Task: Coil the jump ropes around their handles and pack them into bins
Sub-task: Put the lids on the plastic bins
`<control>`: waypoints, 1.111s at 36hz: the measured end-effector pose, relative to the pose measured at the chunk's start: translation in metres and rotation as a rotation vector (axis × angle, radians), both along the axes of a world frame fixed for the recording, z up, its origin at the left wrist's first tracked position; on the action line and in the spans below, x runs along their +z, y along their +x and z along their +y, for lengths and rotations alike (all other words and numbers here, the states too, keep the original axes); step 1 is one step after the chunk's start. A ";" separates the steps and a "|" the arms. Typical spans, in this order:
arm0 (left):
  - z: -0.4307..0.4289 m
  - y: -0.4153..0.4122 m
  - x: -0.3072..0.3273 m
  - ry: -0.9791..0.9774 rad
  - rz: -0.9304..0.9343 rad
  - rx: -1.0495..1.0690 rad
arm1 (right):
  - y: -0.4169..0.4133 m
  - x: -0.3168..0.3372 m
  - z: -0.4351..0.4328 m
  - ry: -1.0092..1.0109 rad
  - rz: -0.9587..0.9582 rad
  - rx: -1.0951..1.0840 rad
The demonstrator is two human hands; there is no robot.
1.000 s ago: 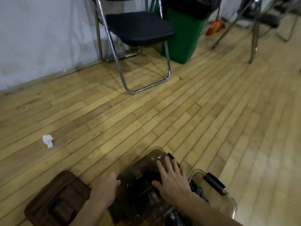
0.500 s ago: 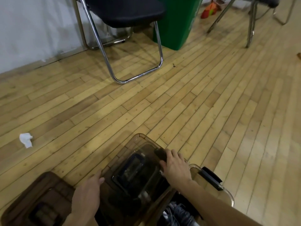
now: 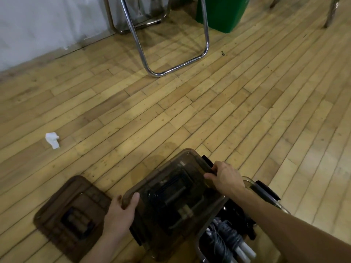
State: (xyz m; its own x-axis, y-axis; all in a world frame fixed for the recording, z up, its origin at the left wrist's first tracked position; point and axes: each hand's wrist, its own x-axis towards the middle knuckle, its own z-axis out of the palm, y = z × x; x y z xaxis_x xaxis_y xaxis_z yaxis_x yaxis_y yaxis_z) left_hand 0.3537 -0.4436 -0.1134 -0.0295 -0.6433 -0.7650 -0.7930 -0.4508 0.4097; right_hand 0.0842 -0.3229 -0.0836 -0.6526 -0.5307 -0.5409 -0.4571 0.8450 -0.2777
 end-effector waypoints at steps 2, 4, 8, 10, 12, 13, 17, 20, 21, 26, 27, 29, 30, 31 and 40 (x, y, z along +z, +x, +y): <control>0.005 0.004 0.006 0.161 0.072 0.078 | -0.004 0.000 -0.001 -0.021 -0.004 -0.050; 0.007 0.007 0.008 0.232 0.124 0.080 | -0.007 -0.001 -0.003 -0.019 -0.020 -0.101; 0.013 0.013 0.004 0.224 0.147 0.159 | -0.014 -0.004 -0.008 0.029 -0.086 -0.121; 0.014 0.014 0.000 0.226 0.127 0.159 | -0.018 -0.007 -0.010 0.069 -0.101 -0.092; 0.013 0.015 -0.004 0.222 0.114 0.161 | -0.022 -0.012 -0.012 0.089 -0.118 -0.085; 0.011 0.013 -0.006 0.211 0.109 0.163 | -0.025 -0.014 -0.013 0.081 -0.150 -0.103; 0.007 0.007 -0.007 0.152 0.078 0.146 | -0.028 -0.019 -0.010 0.035 -0.254 -0.165; 0.005 0.005 -0.002 0.072 0.054 0.069 | -0.025 -0.016 -0.013 -0.024 -0.193 -0.207; 0.003 0.003 0.000 0.037 0.025 0.017 | -0.022 -0.015 -0.014 -0.052 -0.158 -0.222; 0.002 -0.005 0.005 -0.037 -0.093 -0.123 | -0.013 -0.014 -0.014 -0.137 -0.122 -0.322; 0.003 -0.006 0.006 -0.052 -0.107 -0.130 | -0.011 -0.015 -0.014 -0.149 -0.113 -0.332; 0.004 -0.010 0.006 -0.083 -0.137 -0.146 | -0.006 -0.016 -0.015 -0.161 -0.069 -0.344; 0.005 -0.011 0.006 -0.099 -0.162 -0.160 | -0.002 -0.015 -0.017 -0.158 -0.039 -0.337; 0.006 -0.011 0.005 -0.118 -0.187 -0.168 | 0.002 -0.014 -0.018 -0.158 -0.005 -0.320; 0.009 0.014 0.006 -0.121 0.054 -0.147 | 0.059 0.011 -0.034 -0.096 0.186 0.076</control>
